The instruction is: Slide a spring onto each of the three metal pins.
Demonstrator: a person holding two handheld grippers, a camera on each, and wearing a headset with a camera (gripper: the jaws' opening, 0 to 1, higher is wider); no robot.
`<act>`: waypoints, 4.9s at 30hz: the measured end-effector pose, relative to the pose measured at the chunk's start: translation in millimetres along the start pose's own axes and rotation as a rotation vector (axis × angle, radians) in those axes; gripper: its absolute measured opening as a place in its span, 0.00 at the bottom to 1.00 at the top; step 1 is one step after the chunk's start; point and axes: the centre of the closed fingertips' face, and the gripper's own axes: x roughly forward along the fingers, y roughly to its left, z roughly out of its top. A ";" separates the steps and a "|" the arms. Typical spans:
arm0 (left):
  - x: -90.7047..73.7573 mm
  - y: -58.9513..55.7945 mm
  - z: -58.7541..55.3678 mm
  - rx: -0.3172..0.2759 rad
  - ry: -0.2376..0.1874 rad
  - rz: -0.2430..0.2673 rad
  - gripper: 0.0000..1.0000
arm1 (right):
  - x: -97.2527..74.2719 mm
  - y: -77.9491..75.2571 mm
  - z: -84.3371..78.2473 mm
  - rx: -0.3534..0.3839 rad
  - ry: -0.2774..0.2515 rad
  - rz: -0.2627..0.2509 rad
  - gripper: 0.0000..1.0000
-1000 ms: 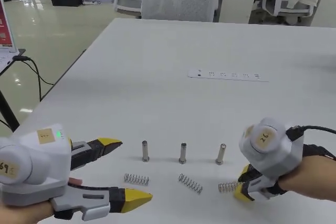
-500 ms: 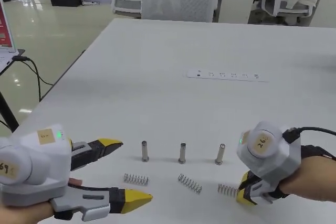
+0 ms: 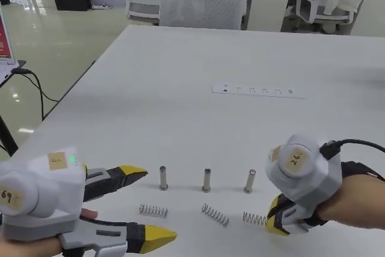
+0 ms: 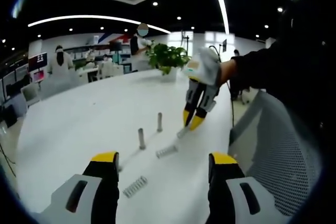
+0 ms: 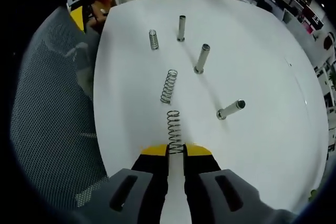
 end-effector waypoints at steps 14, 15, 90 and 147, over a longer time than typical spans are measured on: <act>25.4 -17.3 22.1 0.078 0.034 -0.149 0.52 | -28.4 14.6 46.1 -0.073 -0.059 0.020 0.07; 26.1 -16.9 23.1 0.077 0.035 -0.151 0.52 | -29.7 15.8 48.1 -0.076 -0.063 0.024 0.07; 46.7 -45.7 2.9 0.196 0.056 -0.247 0.03 | -39.5 60.1 91.2 -0.269 -0.105 0.113 0.08; 48.3 -49.7 7.5 0.167 0.021 -0.263 0.03 | -39.6 73.0 114.7 -0.238 -0.137 0.137 0.08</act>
